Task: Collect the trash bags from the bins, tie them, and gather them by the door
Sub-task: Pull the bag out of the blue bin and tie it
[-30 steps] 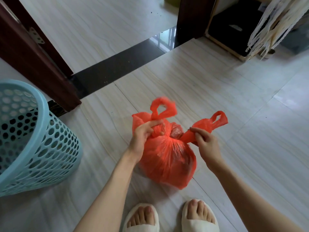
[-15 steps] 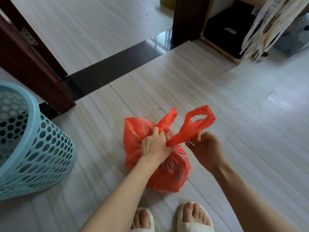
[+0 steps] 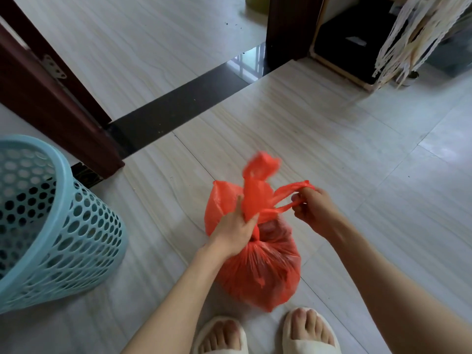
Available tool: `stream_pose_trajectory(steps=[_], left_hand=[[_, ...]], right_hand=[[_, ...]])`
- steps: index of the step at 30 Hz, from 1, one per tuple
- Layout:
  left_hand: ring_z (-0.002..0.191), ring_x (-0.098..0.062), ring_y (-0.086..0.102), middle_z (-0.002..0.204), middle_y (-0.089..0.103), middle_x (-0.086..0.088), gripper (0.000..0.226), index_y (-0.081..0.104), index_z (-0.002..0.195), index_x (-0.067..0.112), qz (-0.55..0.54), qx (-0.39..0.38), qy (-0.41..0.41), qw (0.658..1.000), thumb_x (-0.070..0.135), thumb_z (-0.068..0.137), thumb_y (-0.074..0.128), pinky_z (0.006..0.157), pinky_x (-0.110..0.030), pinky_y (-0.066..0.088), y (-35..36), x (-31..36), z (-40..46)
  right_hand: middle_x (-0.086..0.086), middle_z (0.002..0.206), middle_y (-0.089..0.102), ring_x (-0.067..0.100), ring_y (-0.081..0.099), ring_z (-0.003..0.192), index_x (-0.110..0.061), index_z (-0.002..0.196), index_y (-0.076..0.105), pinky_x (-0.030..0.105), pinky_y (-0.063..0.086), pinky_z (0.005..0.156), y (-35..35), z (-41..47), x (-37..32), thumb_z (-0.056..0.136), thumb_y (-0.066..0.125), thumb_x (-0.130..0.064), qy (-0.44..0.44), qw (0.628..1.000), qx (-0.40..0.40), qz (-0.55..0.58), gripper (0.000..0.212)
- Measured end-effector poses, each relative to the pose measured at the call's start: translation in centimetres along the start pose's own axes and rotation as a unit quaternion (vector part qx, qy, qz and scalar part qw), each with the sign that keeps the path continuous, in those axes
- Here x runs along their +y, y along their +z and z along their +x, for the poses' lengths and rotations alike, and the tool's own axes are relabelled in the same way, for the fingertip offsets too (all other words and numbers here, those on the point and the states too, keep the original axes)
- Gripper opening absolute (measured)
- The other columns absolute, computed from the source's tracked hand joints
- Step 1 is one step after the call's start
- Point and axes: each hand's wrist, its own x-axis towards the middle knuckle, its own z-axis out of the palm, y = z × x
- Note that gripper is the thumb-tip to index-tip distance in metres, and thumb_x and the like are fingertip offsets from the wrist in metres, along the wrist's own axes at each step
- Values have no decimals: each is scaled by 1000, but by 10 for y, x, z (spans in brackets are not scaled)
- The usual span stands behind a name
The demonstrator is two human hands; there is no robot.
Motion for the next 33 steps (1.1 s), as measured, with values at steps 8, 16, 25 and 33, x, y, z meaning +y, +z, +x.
stream_pose_trajectory(steps=[8,16,25,33], left_hand=[[40,-4,46,41,58,5,59,72,78,0,-308,-128,-120,935,39,98,32,43,-11,36,-11,-11,4],[54,-5,49,70,67,1,25,64,98,8,-596,-54,-115,793,18,94,42,59,-12,45,-24,-22,12],[33,1,41,46,57,5,33,59,65,5,-515,84,-134,843,-21,78,44,36,-9,30,-21,-4,19],[99,-32,61,98,68,-11,19,62,92,12,13,109,46,993,13,79,49,79,-36,44,-11,4,6]], right_hand=[[2,43,61,11,59,37,-9,77,56,16,50,41,2,-3,-15,90,30,6,35,991,7,131,32],[9,66,69,17,70,64,-4,57,70,23,59,60,-11,-43,-16,50,71,3,-7,951,-303,55,10],[12,93,62,15,58,86,-15,85,68,19,52,77,-29,-35,18,80,50,14,-27,940,-249,-231,34],[6,116,59,17,60,90,-30,119,50,23,52,73,-16,-43,3,72,54,15,-136,956,-200,-167,65]])
